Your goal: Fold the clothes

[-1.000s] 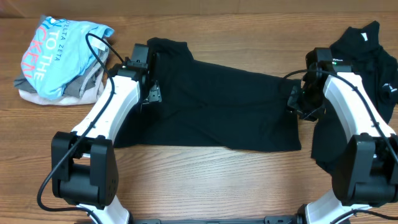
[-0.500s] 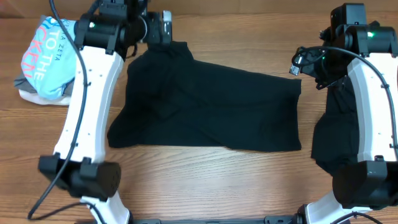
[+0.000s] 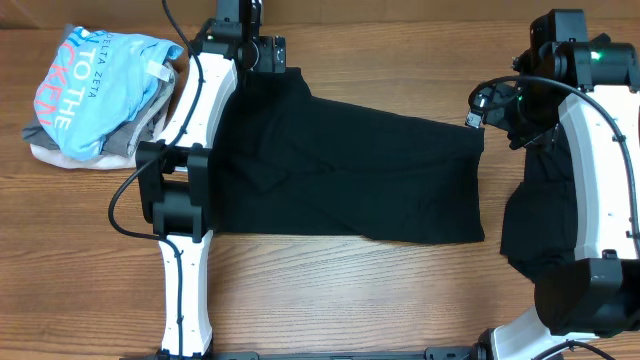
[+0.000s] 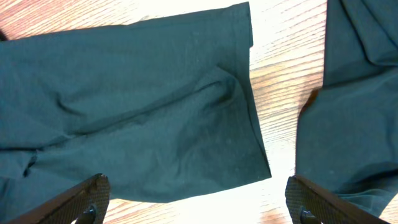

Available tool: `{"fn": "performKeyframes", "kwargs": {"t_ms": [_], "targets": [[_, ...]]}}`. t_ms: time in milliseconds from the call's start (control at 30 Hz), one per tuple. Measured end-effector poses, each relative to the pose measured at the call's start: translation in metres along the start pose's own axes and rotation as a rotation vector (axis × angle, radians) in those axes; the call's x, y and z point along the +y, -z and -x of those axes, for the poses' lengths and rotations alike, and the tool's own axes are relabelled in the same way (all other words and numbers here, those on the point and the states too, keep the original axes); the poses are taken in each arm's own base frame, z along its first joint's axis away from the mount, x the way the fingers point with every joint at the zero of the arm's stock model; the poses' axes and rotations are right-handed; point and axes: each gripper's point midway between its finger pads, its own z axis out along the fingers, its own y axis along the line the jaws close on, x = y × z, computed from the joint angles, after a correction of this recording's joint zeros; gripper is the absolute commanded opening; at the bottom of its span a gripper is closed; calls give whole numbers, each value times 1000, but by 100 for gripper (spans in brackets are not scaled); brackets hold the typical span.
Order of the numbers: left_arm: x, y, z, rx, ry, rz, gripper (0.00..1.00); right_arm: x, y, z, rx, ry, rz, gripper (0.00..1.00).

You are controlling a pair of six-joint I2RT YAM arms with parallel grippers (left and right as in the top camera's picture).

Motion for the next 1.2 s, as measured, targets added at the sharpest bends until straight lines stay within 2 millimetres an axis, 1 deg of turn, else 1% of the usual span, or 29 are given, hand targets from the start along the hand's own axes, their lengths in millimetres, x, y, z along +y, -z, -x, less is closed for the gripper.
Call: {"fn": "performKeyframes", "kwargs": {"t_ms": [100,167,200,267,300,367,400,467,567,600,700,833,867,900,933,967,1067,1133,1167,1200], "targets": [[1,-11,-5,9,-26,1,97,0,0,0,0,-1,0,93],[3,-23,-15,32,-43,4,95,0,0,0,-1,-1,0,93],[4,-31,-23,52,-48,8,93,0,0,0,0,0,0,93],[6,-41,-32,70,-59,9,89,0,0,0,0,0,0,93],[6,-46,-34,70,-67,10,84,0,0,0,0,-1,0,93],[7,-51,-35,65,-70,9,72,0,0,0,0,0,0,93],[7,-53,-33,54,-73,9,52,0,0,0,-1,0,0,92],[6,-54,-31,45,-72,8,33,0,0,1,-5,0,2,92],[7,-54,-28,31,-76,9,10,2,0,5,-22,2,7,91],[7,-54,-28,31,-71,10,4,2,0,6,-25,3,7,91],[7,-54,-29,35,-66,11,4,2,0,8,-31,3,9,90],[11,-52,-40,85,-57,31,4,3,0,9,-37,6,12,89],[14,-48,-47,127,-48,50,4,5,0,16,-65,14,20,89],[16,-43,-48,145,-41,64,4,6,-1,20,-77,19,23,88],[18,-35,-55,193,-39,76,4,8,-3,25,-91,24,28,88],[18,-27,-57,221,-39,84,4,9,-6,32,-107,29,32,88],[19,-3,-57,269,-37,95,4,12,-26,47,-114,34,35,88],[17,16,-48,265,-36,98,4,12,-50,56,-91,34,27,87],[16,30,-38,246,-31,97,4,12,-66,59,-70,32,21,88],[15,38,-33,233,-26,97,4,11,-76,61,-59,31,18,88]]}}
